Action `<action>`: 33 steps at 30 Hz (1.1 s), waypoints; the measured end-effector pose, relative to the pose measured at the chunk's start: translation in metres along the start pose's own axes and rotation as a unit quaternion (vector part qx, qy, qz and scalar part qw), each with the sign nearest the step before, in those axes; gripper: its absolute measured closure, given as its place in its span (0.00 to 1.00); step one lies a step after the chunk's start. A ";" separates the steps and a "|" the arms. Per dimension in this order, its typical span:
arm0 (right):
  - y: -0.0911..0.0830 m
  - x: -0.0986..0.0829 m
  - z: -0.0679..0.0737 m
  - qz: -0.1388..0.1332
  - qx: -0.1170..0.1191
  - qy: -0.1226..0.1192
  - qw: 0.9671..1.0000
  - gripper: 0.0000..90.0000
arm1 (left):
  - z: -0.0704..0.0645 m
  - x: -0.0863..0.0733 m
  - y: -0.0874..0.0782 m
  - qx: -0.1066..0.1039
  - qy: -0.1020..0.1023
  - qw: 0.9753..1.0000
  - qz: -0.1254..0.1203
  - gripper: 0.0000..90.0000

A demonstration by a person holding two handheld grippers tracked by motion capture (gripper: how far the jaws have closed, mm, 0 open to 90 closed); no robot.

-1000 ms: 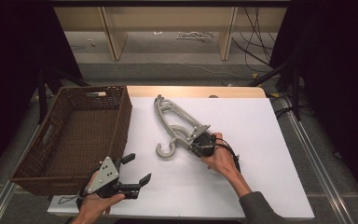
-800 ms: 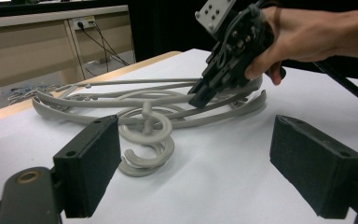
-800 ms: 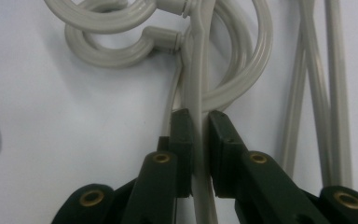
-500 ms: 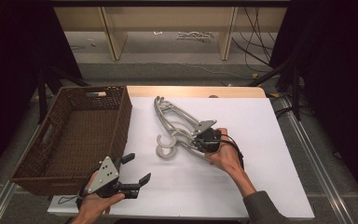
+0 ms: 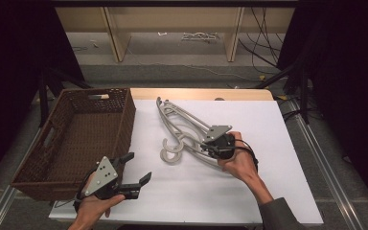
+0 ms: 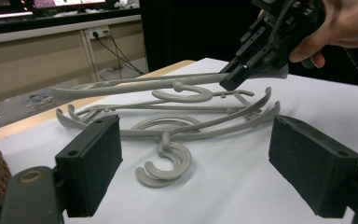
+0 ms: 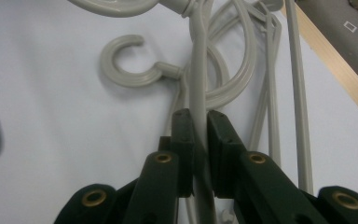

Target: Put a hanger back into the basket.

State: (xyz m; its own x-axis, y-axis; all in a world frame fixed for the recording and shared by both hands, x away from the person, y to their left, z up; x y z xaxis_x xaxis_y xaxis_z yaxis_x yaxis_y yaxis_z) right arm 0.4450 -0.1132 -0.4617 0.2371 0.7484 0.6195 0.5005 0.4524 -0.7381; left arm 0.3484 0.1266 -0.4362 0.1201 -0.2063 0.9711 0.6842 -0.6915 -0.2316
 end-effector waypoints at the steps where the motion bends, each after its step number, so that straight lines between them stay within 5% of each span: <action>1: -0.007 0.001 0.003 -0.006 0.001 -0.007 1.000 0.92 | 0.001 0.001 0.000 0.002 -0.001 1.000 0.001 0.19; 6: -0.023 -0.003 0.013 -0.008 0.010 -0.033 0.999 0.92 | 0.004 0.006 -0.001 0.026 0.016 0.999 0.019 0.19; 12: -0.041 -0.012 0.025 -0.012 0.026 -0.047 0.998 0.92 | 0.005 0.020 0.012 0.033 0.076 0.996 0.044 0.20; 13: -0.050 -0.016 0.031 -0.010 0.034 -0.057 0.998 0.92 | 0.002 0.023 0.019 0.019 0.099 0.993 0.062 0.20; 14: -0.050 -0.016 0.031 -0.010 0.034 -0.057 0.998 0.92 | 0.002 0.023 0.019 0.019 0.099 0.993 0.062 0.20; 16: -0.057 -0.019 0.037 -0.017 0.039 -0.058 0.997 0.92 | -0.002 0.028 0.032 -0.005 0.125 0.989 0.084 0.23; 18: -0.060 -0.020 0.039 -0.018 0.041 -0.061 0.997 0.92 | -0.002 0.028 0.036 -0.011 0.126 0.988 0.088 0.27; 19: -0.064 -0.020 0.041 -0.021 0.045 -0.063 0.997 0.92 | -0.004 0.027 0.041 -0.024 0.131 0.986 0.100 0.28; 20: -0.066 -0.020 0.044 -0.023 0.050 -0.061 0.997 0.92 | -0.004 0.026 0.048 -0.036 0.148 0.981 0.119 0.29; 21: -0.066 -0.020 0.044 -0.023 0.050 -0.061 0.997 0.92 | -0.004 0.026 0.048 -0.036 0.148 0.981 0.119 0.29; 22: -0.069 -0.021 0.046 -0.025 0.053 -0.063 0.996 0.92 | -0.005 0.025 0.054 -0.051 0.156 0.977 0.139 0.28; 24: -0.069 -0.021 0.046 -0.028 0.053 -0.064 0.996 0.92 | -0.006 0.025 0.058 -0.056 0.161 0.974 0.147 0.30; 26: -0.070 -0.023 0.049 -0.024 0.058 -0.067 0.996 0.92 | -0.004 0.025 0.064 -0.059 0.179 0.968 0.166 0.32; 30: -0.073 -0.025 0.053 -0.026 0.065 -0.074 0.995 0.92 | -0.005 0.025 0.071 -0.076 0.191 0.963 0.172 0.37; 32: -0.073 -0.025 0.055 -0.026 0.068 -0.076 0.994 0.92 | -0.009 0.023 0.074 -0.090 0.204 0.958 0.179 0.37; 33: -0.074 -0.026 0.056 -0.023 0.075 -0.080 0.994 0.92 | -0.011 0.021 0.077 -0.096 0.218 0.954 0.184 0.39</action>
State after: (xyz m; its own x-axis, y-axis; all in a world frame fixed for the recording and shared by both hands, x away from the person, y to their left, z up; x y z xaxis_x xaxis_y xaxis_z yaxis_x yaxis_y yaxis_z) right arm 0.3551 -0.1385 -0.4380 0.0758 0.7868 0.6125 0.3749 0.5467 -0.7487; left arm 0.3953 0.0616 -0.4340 -0.0116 -0.6988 0.7152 0.5036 -0.6220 -0.5996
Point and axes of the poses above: each handheld gripper's, and its own axes: y roughly forward along the jaws, x roughly out of its top, z roughly to its left, the point moved 8 cm from there along y, roughly forward along the jaws, and after that the axes turned 2 degrees about z, right-handed, at the moved point
